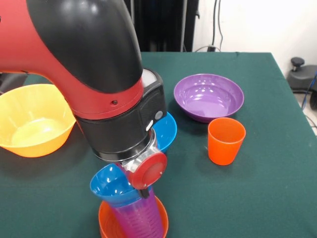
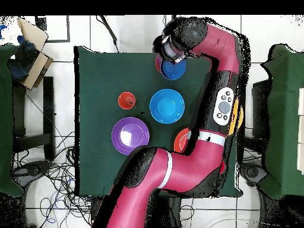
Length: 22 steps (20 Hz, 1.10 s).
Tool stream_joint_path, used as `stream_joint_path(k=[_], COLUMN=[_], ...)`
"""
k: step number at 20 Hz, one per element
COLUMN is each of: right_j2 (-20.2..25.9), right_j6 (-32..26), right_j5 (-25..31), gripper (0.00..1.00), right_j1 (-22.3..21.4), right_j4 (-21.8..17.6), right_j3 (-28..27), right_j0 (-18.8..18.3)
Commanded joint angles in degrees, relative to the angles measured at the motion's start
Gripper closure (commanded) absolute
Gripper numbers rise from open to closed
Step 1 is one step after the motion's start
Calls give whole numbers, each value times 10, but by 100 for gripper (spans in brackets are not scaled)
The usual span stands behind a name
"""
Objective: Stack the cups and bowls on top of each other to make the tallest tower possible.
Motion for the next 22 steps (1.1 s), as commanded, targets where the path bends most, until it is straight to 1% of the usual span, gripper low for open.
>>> stream_joint_path(k=[1, 5, 13, 20, 22], right_j2=[94, 123, 205, 312, 347], right_j6=[-6, -14, -27, -30, -28], right_j5=[34, 23, 9, 26, 36], gripper=[100, 100, 100, 100, 100], right_j1=[-1, -8, -22, -35, -38], right_j4=[-74, -105, -203, -301, -334], right_j3=[22, 22, 19, 22, 22], right_j0=[8, 4, -10, -31, -37])
